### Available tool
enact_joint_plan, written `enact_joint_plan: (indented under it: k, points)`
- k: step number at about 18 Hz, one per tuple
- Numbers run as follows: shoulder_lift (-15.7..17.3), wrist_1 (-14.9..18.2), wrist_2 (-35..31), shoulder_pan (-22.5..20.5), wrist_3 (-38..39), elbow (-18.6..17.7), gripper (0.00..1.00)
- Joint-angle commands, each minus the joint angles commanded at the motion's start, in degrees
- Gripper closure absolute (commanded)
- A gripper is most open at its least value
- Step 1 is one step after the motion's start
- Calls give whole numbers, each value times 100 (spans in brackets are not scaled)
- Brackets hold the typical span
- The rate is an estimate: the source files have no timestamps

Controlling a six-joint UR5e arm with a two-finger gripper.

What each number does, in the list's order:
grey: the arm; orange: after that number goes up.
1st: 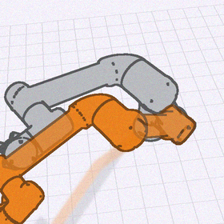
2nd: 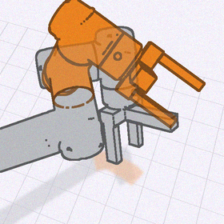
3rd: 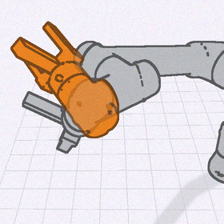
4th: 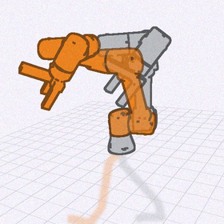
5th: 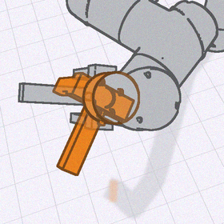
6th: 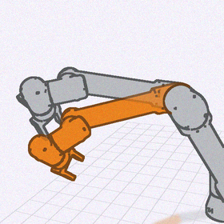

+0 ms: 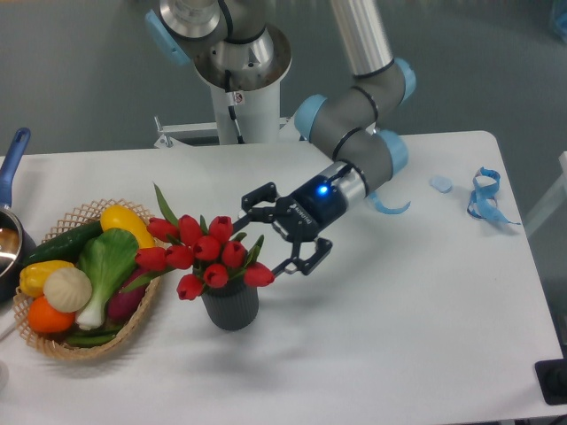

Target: Insert the flowers into the vase

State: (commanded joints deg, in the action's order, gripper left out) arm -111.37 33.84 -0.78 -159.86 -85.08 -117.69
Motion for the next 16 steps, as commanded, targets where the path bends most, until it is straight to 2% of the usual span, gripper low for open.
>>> enact_joint_plan:
  k: [2, 5, 6, 9, 12, 14, 16]
  points:
    - [80, 0, -351, -194, -9, 35, 0]
    - [413, 0, -773, -466, 0, 96, 0]
    - [527, 9, -1123, -545, -9, 227, 0]
    - [590, 9, -2538, -748, -26, 500, 0]
    - [923, 44, -3575, -932, 219, 738, 0]
    - [1029, 44, -4549, -985, 473, 861, 0]
    - [1292, 148, -5508, -985, 719, 1054, 0]
